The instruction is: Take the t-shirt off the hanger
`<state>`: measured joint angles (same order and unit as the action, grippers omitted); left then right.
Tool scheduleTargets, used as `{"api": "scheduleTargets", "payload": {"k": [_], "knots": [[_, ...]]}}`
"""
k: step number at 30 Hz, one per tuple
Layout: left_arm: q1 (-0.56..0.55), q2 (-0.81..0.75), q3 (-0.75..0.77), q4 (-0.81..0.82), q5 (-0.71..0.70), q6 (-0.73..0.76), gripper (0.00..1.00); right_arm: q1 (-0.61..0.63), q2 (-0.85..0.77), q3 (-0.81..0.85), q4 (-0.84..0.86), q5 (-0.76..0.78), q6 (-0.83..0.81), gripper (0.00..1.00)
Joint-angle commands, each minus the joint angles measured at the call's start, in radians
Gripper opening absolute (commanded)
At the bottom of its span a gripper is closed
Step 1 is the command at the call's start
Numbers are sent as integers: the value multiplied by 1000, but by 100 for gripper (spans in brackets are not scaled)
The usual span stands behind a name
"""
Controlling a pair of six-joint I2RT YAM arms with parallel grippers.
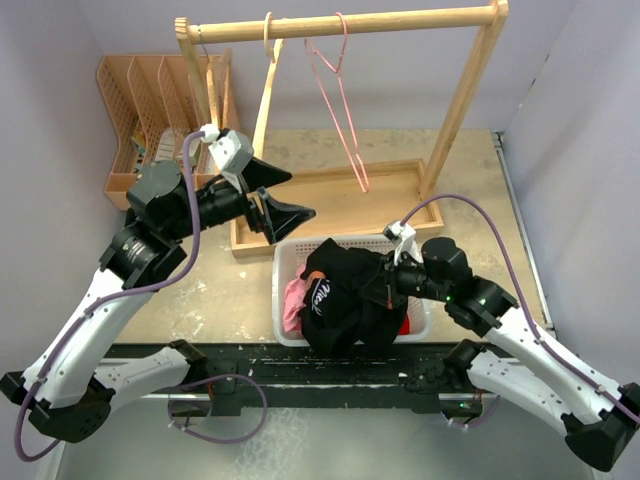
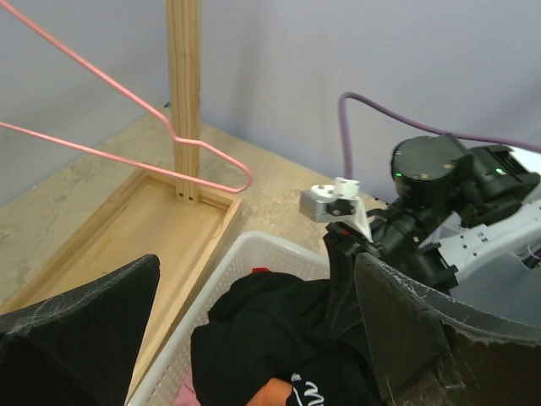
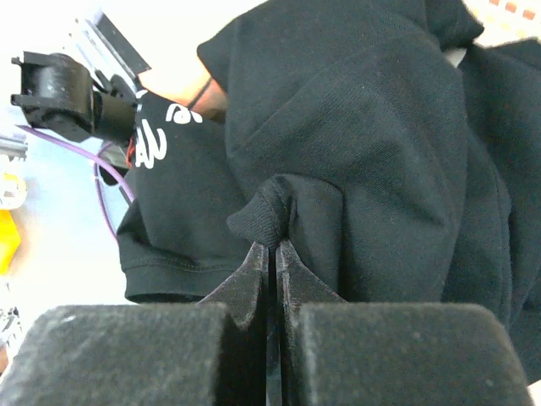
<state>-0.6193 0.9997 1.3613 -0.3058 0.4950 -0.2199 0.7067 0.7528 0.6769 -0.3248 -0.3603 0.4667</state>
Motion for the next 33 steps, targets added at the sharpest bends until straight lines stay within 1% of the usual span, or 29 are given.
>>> {"api": "scheduleTargets", "payload": {"k": [1, 3, 7, 10, 17, 22, 24, 26, 29, 30, 32, 33], "knots": [[-17, -44, -48, -5, 29, 33, 99, 5, 31, -23, 21, -55, 10, 0], [-23, -51, -77, -7, 35, 28, 99, 6, 65, -40, 9, -44, 9, 0], [-43, -59, -126, -3, 48, 25, 99, 6, 160, -78, 3, 52, 22, 0], [-66, -68, -155, 0, 35, 26, 99, 7, 236, -106, 31, 129, 43, 0], [-86, -111, -231, 7, 1, 17, 99, 7, 414, -186, 160, 110, 111, 0], [-88, -143, -309, 13, -27, -13, 99, 8, 455, -188, 147, 157, 157, 0], [-88, -145, -339, 5, -50, -22, 99, 9, 440, -174, 133, 169, 163, 6], [-89, -144, -369, -12, -89, -31, 99, 10, 397, -138, 65, 197, 164, 12], [-88, -146, -424, -15, -142, -51, 99, 20, 274, -41, -63, 270, 155, 23], [-89, -152, -445, -7, -162, -59, 99, 20, 229, 0, -104, 294, 149, 27], [-89, -167, -506, 22, -214, -81, 99, 20, 153, 86, -180, 336, 133, 41], [-89, -177, -531, 42, -246, -96, 99, 20, 125, 128, -218, 353, 124, 49]]}}
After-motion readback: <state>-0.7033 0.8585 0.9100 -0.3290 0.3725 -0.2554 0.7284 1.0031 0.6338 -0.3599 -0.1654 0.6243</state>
